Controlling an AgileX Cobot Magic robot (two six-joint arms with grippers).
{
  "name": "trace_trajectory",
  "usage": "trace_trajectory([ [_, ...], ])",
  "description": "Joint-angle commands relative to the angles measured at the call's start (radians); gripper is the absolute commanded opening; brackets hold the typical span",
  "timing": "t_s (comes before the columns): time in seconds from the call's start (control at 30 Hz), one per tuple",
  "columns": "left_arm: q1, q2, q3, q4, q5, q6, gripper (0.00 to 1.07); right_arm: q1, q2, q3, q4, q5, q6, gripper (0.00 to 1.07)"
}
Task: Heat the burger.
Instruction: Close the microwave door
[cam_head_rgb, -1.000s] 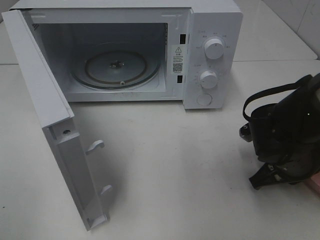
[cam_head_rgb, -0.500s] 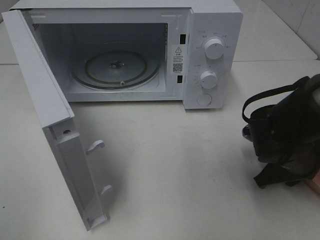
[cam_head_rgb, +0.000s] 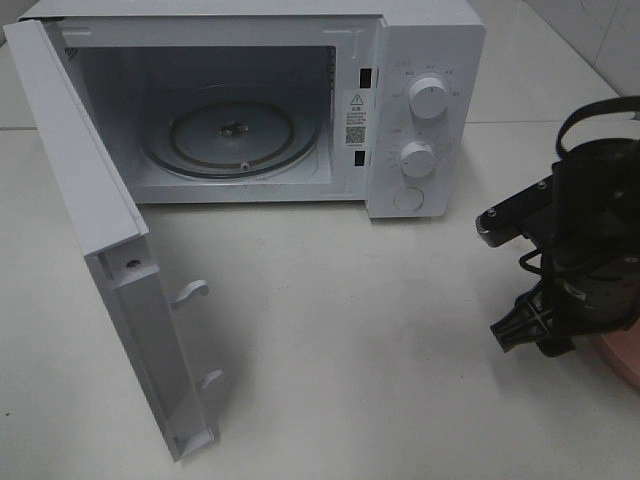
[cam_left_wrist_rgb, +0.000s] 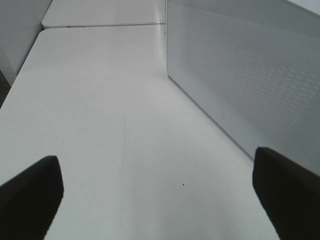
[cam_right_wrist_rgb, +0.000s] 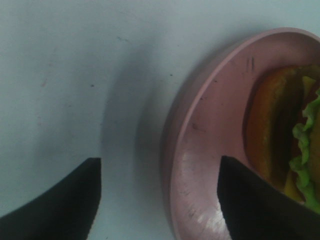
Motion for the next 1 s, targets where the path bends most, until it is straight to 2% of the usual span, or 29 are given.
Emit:
trace_trajectory([
  [0.03, 0.002, -0.024, 0.002, 0.000, -0.003, 0.002, 0.98, -0.003, -0.040, 0.000, 0.071, -0.014, -0.090, 0.73],
  [0.1, 0.002, -0.024, 0.002, 0.000, -0.003, 0.002, 0.98, -0.003, -0.085, 0.000, 0.139, -0.012, -0.160, 0.80],
  [0.2, 0.002, -0.024, 0.002, 0.000, -0.003, 0.002, 0.98, -0.003, -0.095, 0.000, 0.160, -0.009, -0.180, 0.81],
  [0.23, 0.002, -0.024, 0.002, 0.000, -0.003, 0.002, 0.98, -0.003, -0.124, 0.000, 0.207, -0.001, -0.236, 0.82],
  [0.27, 0.002, -0.024, 0.002, 0.000, -0.003, 0.002, 0.98, -0.003, -0.149, 0.000, 0.260, 0.009, -0.290, 0.82],
  [0.37, 0.002, -0.024, 0.002, 0.000, -0.003, 0.002, 0.98, -0.003, -0.163, 0.000, 0.283, 0.014, -0.314, 0.82],
  [0.43, 0.002, -0.024, 0.002, 0.000, -0.003, 0.002, 0.98, -0.003, -0.224, 0.000, 0.402, 0.024, -0.466, 0.81],
  [0.53, 0.002, -0.024, 0.002, 0.000, -0.003, 0.002, 0.98, -0.003, -0.239, 0.000, 0.423, 0.024, -0.493, 0.81],
  [0.6, 0.002, -0.024, 0.002, 0.000, -0.003, 0.002, 0.98, -0.003, -0.319, 0.000, 0.495, 0.033, -0.588, 0.81],
  [1.0, 0.002, -0.024, 0.002, 0.000, -0.003, 0.002, 0.98, -0.003, -0.515, 0.000, 0.517, 0.148, -0.697, 0.80],
])
